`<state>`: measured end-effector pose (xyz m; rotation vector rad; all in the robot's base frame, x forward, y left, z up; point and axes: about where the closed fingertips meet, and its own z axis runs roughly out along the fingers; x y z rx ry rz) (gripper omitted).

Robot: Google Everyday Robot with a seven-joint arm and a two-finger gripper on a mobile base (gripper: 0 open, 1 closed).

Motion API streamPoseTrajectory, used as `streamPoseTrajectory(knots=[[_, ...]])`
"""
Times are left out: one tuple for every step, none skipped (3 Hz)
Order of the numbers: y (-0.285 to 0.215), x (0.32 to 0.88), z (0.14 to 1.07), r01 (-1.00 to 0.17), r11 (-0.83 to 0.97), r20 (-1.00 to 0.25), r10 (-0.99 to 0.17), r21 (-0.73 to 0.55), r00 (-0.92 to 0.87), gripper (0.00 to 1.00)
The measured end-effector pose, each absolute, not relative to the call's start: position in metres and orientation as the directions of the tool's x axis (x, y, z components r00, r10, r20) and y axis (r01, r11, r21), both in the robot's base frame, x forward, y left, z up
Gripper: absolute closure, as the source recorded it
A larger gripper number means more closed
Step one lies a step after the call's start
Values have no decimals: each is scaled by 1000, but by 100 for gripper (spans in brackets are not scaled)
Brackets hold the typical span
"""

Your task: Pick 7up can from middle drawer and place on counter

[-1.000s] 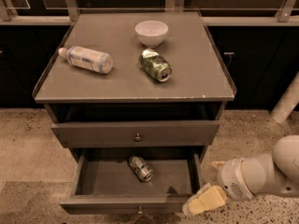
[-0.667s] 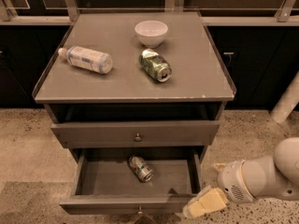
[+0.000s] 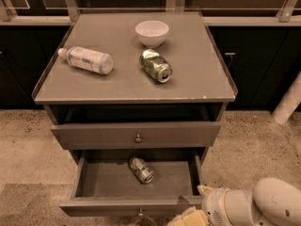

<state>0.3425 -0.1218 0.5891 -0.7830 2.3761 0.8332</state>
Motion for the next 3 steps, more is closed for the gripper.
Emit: streamPoseTrajectory(knots=[[-124, 360, 578, -640, 683, -635, -328, 353, -700, 0], [-125, 356, 577, -633, 690, -637, -320, 350, -701, 0], [-117, 381, 571, -662, 675, -698, -301, 325, -650, 0]])
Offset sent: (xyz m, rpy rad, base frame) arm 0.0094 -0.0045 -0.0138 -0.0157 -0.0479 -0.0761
